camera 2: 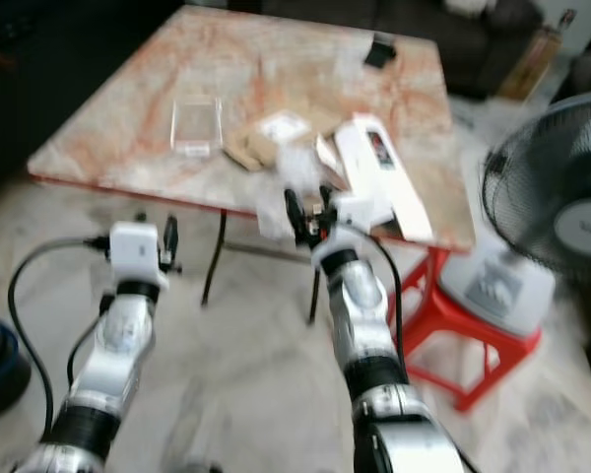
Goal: Picking trash to rubbish bin
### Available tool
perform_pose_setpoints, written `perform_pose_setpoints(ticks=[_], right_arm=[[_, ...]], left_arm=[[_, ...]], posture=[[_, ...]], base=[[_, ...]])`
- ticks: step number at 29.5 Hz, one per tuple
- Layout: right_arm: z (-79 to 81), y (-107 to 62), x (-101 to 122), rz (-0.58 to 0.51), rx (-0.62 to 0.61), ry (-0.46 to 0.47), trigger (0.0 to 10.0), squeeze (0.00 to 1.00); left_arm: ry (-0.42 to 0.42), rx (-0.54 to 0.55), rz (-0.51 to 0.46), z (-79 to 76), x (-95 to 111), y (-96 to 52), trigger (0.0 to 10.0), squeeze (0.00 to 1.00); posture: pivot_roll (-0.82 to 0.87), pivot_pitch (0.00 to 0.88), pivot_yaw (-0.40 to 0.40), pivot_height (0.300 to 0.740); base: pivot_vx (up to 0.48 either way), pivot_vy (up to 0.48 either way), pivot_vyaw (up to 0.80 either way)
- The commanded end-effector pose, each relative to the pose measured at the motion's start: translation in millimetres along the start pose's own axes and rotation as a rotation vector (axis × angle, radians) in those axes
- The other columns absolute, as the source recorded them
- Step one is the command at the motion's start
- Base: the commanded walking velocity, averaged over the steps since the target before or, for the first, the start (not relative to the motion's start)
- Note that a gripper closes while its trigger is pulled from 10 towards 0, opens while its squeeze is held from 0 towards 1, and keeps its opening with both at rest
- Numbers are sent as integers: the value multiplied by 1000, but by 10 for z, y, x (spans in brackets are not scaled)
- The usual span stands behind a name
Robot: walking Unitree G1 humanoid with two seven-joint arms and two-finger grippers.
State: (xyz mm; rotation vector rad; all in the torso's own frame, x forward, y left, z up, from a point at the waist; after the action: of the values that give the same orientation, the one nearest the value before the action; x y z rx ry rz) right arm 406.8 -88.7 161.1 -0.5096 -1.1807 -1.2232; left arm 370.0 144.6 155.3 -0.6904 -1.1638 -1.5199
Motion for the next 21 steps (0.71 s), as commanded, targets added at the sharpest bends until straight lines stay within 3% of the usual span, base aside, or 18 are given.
perform_pose_setpoints(ticks=[1,9,14,21], right_arm=[[-80,-16,66,-11,-20,-14,10000,0],[-6,11,92,-22,8,-39,10000,0],[8,6,85,-22,12,-32,10000,0],[-4,9,108,-29,7,-18,10000,0]], left_arm=[[-17,-19,-3,-82,33,-4,10000,0],[-21,-19,-7,-85,57,2,10000,0],[-22,-17,-9,-86,66,8,10000,0],[-26,-16,-4,-90,60,5,10000,0]], posture=[[94,152,-71,740],[93,156,-69,740],[93,155,-71,740],[89,155,-74,740]], base=[[311,0,0],[313,0,0],[315,0,713],[313,0,0]])
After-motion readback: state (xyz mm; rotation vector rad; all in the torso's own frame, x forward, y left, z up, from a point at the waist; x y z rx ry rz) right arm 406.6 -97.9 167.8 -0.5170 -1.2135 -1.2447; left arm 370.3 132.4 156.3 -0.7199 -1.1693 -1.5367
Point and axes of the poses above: a point about 5 cm out from each wrist's last joint towards the gripper, its own y axis pointing out of the wrist towards the gripper, its own x axis along the axis of the wrist's last joint, z = x × y, the point moved 5 cm from there along y, pointing out of the wrist towards the gripper, and after that the axes turned 13 degrees about y, right-handed, at the moved point
